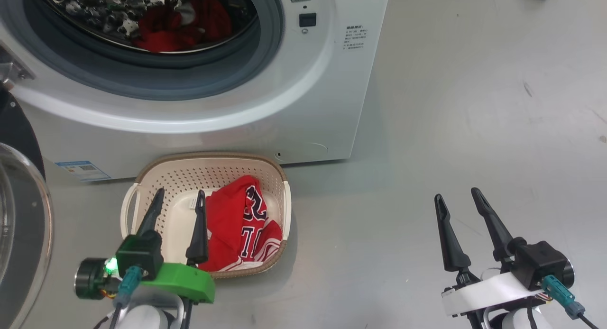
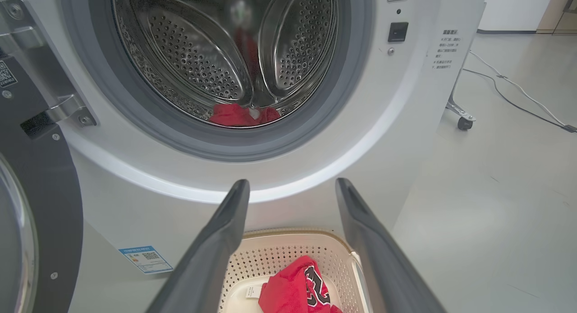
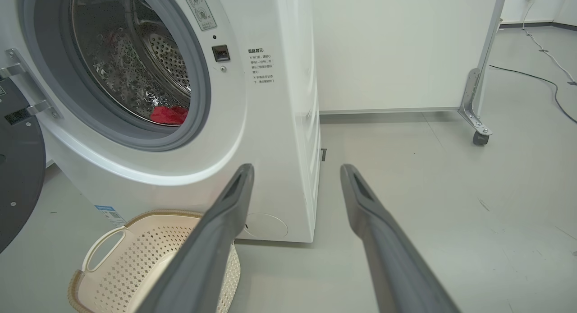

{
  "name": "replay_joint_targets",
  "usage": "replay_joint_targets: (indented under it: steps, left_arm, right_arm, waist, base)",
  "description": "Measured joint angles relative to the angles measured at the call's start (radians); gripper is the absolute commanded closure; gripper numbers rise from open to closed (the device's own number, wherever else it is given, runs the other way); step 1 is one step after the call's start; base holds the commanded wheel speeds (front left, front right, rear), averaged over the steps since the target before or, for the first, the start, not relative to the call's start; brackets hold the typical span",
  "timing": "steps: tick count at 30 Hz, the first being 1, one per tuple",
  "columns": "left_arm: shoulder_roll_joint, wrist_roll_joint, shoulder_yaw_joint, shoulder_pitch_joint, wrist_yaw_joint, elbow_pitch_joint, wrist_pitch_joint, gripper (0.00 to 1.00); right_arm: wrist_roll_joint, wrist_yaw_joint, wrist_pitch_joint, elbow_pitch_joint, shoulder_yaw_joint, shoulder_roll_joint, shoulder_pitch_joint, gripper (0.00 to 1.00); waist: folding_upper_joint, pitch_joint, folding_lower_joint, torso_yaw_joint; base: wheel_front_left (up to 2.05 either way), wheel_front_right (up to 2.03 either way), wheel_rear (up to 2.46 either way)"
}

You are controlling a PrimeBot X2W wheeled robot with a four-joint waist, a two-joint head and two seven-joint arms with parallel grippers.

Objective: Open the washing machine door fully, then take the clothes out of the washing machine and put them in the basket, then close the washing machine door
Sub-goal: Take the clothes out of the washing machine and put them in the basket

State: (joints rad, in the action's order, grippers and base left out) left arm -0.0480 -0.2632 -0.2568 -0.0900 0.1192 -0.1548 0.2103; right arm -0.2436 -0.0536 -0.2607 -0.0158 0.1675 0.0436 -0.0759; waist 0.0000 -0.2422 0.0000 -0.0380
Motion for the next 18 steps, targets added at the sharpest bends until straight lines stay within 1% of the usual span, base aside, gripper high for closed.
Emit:
replay_joint_targets:
  steps: [6, 9, 10, 18]
  left_arm:
    - [0.002, 0.0, 0.03, -0.086, 0.0, -0.023, -0.016, 0.0]
    - [0.006, 0.0, 0.047, -0.171, 0.0, -0.046, -0.032, 0.0]
    - [0.006, 0.0, 0.047, -0.171, 0.0, -0.046, -0.032, 0.0]
    - [0.012, 0.0, 0.123, -0.344, 0.0, -0.094, -0.061, 0.0]
  right_arm:
    - [0.0, -0.012, 0.0, 0.011, 0.005, 0.0, 0.04, 0.0]
    - [-0.002, -0.02, 0.0, 0.019, 0.005, 0.0, 0.078, 0.0]
    - [-0.002, -0.02, 0.0, 0.019, 0.005, 0.0, 0.078, 0.0]
    - [-0.019, -0.041, 0.0, 0.022, 0.028, 0.001, 0.177, 0.0]
  waist:
    - [0.0, -0.065, 0.0, 0.015]
    - [0.0, -0.119, 0.0, 0.031]
    - [0.0, -0.119, 0.0, 0.031]
    - [0.0, -0.222, 0.0, 0.079]
  base:
    - [0.0, 0.0, 0.0]
    - [0.0, 0.0, 0.0]
    - [0.0, 0.0, 0.0]
    - [0.0, 0.0, 0.0]
